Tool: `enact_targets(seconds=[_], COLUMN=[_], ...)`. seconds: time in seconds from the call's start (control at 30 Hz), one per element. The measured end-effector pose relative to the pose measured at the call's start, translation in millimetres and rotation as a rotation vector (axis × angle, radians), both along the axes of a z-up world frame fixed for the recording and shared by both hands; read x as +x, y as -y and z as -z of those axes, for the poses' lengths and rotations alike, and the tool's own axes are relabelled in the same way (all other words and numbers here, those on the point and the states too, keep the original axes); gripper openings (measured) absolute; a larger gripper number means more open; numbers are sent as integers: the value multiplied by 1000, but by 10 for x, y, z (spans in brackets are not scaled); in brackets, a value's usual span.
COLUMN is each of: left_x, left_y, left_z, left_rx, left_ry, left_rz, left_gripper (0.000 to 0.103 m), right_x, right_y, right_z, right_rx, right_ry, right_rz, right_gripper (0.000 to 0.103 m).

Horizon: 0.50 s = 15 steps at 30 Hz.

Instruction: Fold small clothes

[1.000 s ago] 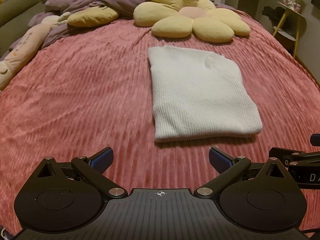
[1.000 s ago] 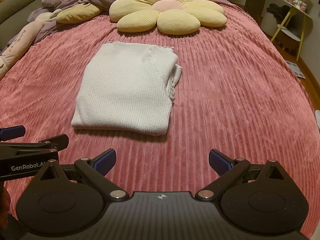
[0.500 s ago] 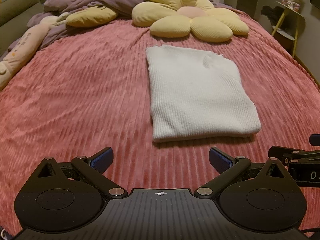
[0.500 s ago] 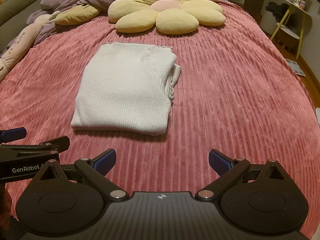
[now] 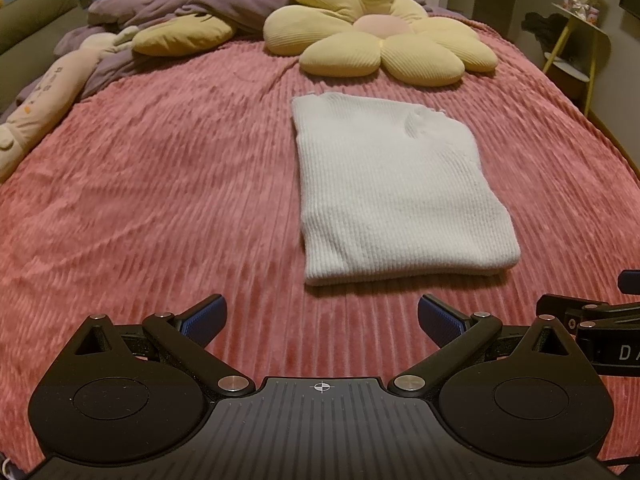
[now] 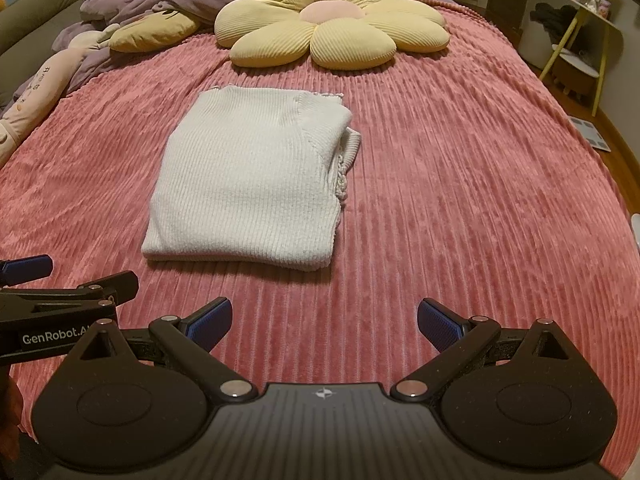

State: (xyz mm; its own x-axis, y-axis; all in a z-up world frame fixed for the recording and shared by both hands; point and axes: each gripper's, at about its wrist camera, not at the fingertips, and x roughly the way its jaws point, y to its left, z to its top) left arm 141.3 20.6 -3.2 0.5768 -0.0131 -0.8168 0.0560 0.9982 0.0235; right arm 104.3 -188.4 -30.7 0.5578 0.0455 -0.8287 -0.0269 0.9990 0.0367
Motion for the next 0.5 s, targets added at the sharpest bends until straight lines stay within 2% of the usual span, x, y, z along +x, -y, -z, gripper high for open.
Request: enact_targets(seconds=[0.5], left_x=[-4], left_y=[34], left_z=[-10], left_rx=[0], left_ry=[0], left_rz=[5], left_gripper=[103], right_x=[1], right_y=[32], right_z=[18], right_rx=[5], right_ry=[-4], right_rz=[8], right_gripper=[99])
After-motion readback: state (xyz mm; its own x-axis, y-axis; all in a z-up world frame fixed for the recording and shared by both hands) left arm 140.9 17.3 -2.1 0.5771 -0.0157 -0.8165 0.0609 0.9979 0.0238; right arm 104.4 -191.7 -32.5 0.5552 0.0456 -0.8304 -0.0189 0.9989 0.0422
